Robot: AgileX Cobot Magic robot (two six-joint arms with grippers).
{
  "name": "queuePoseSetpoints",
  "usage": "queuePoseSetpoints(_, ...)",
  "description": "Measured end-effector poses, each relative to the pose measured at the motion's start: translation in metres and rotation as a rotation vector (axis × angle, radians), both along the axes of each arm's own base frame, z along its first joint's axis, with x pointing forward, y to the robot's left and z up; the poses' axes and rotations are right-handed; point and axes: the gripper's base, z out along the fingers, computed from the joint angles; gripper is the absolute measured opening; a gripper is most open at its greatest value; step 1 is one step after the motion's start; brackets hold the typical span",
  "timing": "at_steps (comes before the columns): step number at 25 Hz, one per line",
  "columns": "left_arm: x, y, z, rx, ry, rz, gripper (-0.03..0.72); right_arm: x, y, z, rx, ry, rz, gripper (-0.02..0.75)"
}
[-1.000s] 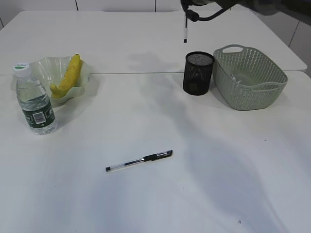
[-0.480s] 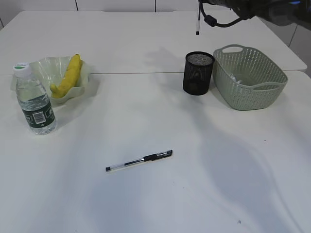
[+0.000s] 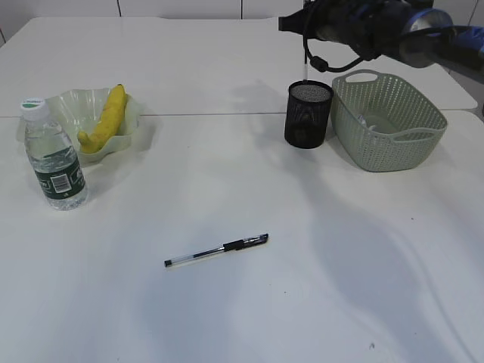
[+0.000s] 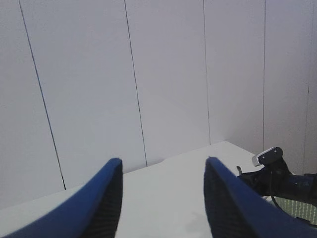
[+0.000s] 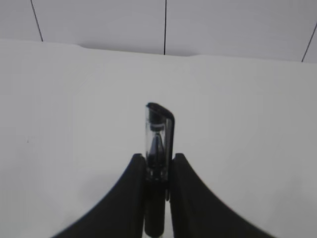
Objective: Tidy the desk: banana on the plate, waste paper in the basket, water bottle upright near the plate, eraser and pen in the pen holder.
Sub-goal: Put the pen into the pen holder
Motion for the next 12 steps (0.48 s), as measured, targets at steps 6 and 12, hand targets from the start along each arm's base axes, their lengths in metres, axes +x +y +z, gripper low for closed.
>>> queuePoseSetpoints(6, 0.000, 0.000, 0.000, -0.002, -0.003, 0.004, 0.363, 0.003, -0.004, -0.027, -0.027, 0.085, -0.037, 0.097)
queuePoseSetpoints(12, 0.000, 0.001, 0.000, -0.002, -0.004, 0.006, 0.363, 0.003, -0.006, -0.032, -0.041, 0.113, -0.054, 0.097)
